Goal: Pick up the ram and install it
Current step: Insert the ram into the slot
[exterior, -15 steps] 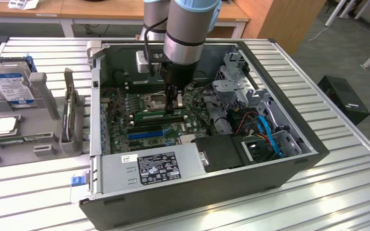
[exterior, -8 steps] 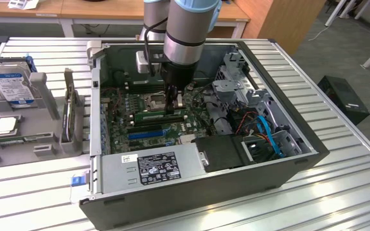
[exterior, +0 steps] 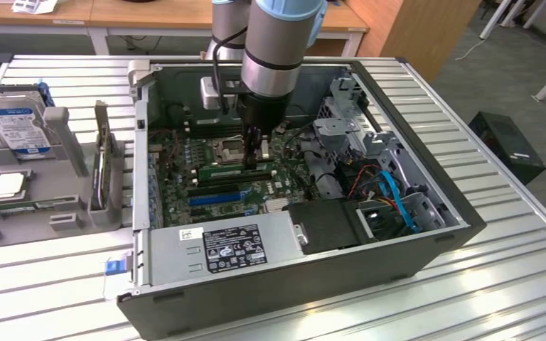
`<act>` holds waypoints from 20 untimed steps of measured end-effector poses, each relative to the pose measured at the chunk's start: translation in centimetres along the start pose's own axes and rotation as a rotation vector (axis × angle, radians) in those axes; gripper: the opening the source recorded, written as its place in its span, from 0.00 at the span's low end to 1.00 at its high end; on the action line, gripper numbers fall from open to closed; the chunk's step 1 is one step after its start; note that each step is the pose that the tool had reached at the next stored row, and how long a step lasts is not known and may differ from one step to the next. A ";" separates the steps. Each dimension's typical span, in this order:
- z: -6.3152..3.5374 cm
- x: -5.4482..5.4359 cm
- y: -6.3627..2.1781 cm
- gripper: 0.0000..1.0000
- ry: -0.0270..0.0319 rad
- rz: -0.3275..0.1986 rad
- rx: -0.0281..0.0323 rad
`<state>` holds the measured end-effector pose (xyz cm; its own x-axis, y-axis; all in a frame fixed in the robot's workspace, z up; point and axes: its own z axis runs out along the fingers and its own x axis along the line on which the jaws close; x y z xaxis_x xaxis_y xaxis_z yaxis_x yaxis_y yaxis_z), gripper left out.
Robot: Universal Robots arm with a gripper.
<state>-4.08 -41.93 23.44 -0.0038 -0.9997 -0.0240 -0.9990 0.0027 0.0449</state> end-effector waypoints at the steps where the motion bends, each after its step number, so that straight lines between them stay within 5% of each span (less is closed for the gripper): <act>1: 0.02 0.0 0.01 0.12 -0.0003 0.000 0.0001; 20: 0.15 -0.1 0.04 0.12 0.0001 0.001 0.0001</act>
<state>-4.13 -41.84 23.29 -0.0046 -0.9997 -0.0239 -0.9990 0.0035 0.0448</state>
